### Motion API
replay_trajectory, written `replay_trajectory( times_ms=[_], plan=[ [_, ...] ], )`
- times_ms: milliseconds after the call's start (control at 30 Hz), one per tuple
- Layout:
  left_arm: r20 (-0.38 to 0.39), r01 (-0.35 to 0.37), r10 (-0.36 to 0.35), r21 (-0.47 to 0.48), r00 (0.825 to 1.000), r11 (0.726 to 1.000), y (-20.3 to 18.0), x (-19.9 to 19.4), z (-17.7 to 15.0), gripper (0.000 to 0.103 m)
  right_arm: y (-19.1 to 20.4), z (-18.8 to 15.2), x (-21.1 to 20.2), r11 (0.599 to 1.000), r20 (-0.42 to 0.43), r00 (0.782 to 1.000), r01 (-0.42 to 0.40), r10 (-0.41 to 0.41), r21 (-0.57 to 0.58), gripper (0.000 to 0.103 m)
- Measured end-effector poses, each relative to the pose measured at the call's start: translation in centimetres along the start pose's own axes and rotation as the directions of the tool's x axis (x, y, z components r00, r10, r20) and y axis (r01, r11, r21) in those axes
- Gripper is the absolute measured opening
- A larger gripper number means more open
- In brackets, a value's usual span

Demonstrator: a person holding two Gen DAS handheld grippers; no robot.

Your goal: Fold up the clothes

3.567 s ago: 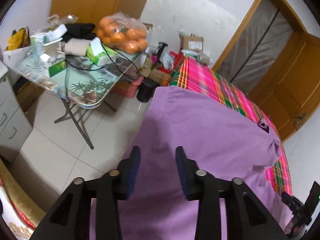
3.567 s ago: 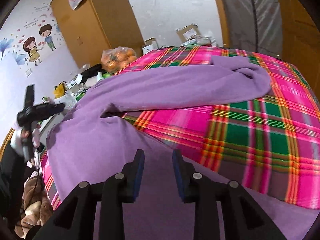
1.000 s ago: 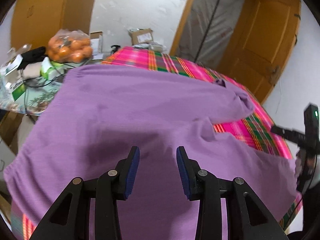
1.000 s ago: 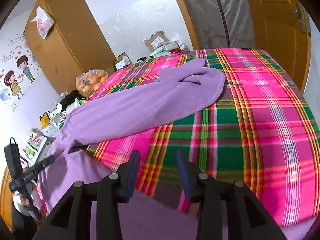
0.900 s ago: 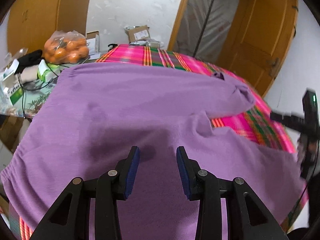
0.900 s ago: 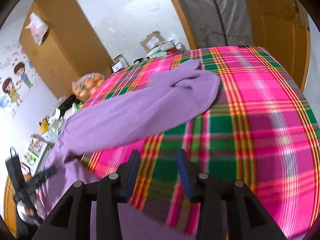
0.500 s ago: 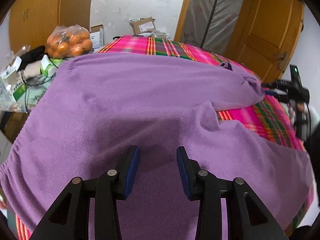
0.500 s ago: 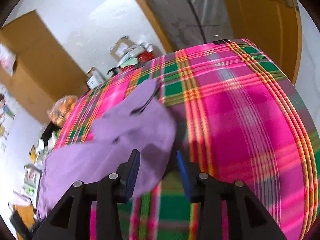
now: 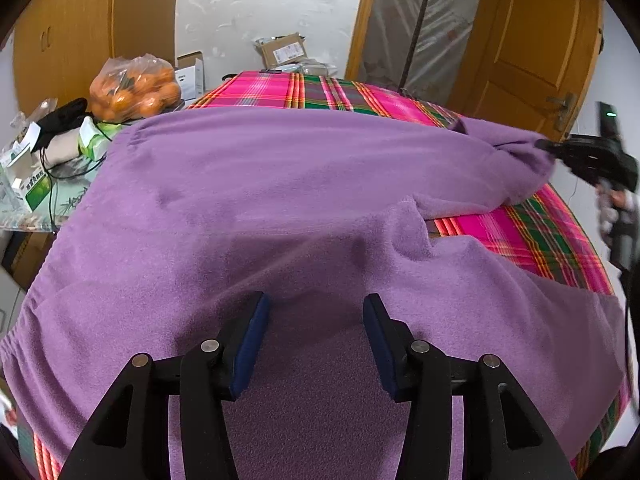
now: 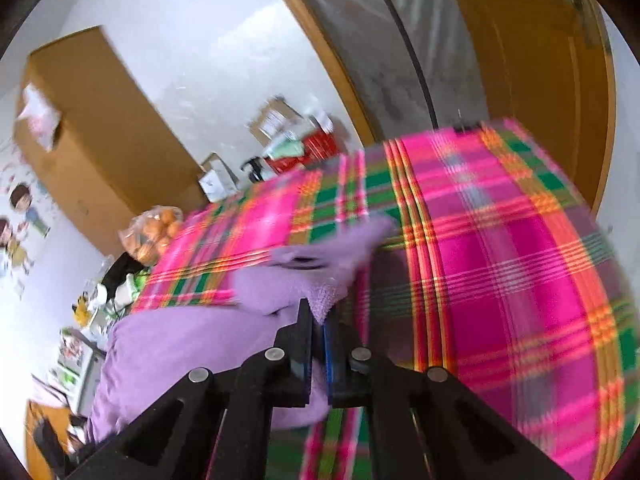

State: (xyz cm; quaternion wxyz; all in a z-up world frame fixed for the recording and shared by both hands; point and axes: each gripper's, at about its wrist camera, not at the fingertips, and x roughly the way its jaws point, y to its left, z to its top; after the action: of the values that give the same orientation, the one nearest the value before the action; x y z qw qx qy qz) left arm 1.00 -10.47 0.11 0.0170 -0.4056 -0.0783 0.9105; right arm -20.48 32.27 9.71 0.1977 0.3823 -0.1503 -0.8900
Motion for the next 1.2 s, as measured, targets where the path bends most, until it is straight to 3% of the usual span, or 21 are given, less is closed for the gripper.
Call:
replay_trajectory(
  times_ms=[133,200,267,300,400,500,600,800,933,967,1000,1067,1167,1200],
  plan=[
    [0.001,0.005,-0.005,-0.004,1.0,1.0,0.1,0.0,-0.1,0.051,2.1,-3.6,-3.4,1.0,-0.027,1.0,0.005,-0.005,-0.008,0.008],
    [0.001,0.008,-0.008,-0.006,1.0,1.0,0.1,-0.1,-0.1,0.051,2.7,-6.2,-2.7,0.999,-0.138,0.99,-0.029,0.027,-0.015,0.01],
    [0.002,0.01,-0.01,-0.008,1.0,1.0,0.2,-0.1,-0.1,0.051,3.0,-8.6,-1.7,0.996,-0.242,0.967,-0.082,0.075,-0.017,0.022],
    [0.002,0.011,-0.011,-0.009,1.0,1.0,0.2,-0.1,-0.1,0.051,2.8,-9.1,-1.7,0.996,-0.25,0.964,-0.09,0.086,-0.006,0.03],
    [0.004,0.018,-0.018,-0.014,1.0,1.0,0.2,-0.1,-0.1,0.051,1.4,-9.9,-2.3,0.995,-0.211,0.973,-0.085,0.094,0.049,0.03],
    [0.005,0.025,-0.025,-0.02,1.0,0.999,0.3,-0.2,-0.1,0.051,-0.6,-8.6,-3.9,0.994,-0.087,0.996,-0.008,0.017,0.106,0.033],
    [0.006,0.029,-0.029,-0.023,1.0,0.999,0.4,-0.2,-0.1,0.051,-1.0,-6.4,-3.7,0.987,-0.024,0.987,0.156,-0.157,-0.043,0.034],
    [0.011,0.05,-0.049,-0.043,0.999,0.998,0.7,-0.2,-0.1,0.051,-0.7,-4.2,1.0,0.929,-0.078,0.96,0.237,-0.269,-0.283,0.035],
    [0.013,0.057,-0.056,-0.05,0.998,0.997,0.8,-0.3,-0.1,0.051,-3.0,-3.4,2.7,0.96,-0.152,0.962,0.196,-0.228,-0.201,0.035],
    [0.013,0.058,-0.057,-0.051,0.998,0.997,0.8,-0.3,-0.1,0.051,-3.4,-3.2,2.8,0.968,-0.158,0.964,0.184,-0.212,-0.173,0.027],
    [0.013,0.06,-0.059,-0.053,0.998,0.997,0.8,-0.3,-0.1,0.051,-3.8,-2.9,2.9,0.974,-0.163,0.967,0.173,-0.196,-0.144,0.0],
    [0.014,0.064,-0.063,-0.057,0.998,0.996,0.8,-0.3,-0.1,0.051,-4.3,-2.5,1.9,0.993,-0.148,0.983,0.095,-0.104,-0.067,0.0],
    [0.016,0.07,-0.069,-0.064,0.998,0.996,0.9,-0.3,-0.1,0.051,-4.1,-2.1,-1.1,1.0,-0.061,0.998,-0.015,0.016,0.014,0.0],
    [0.017,0.072,-0.071,-0.066,0.997,0.995,1.0,-0.3,-0.1,0.051,-3.7,-2.0,-1.6,1.0,-0.048,0.999,-0.015,0.015,0.002,0.0]
  ],
)
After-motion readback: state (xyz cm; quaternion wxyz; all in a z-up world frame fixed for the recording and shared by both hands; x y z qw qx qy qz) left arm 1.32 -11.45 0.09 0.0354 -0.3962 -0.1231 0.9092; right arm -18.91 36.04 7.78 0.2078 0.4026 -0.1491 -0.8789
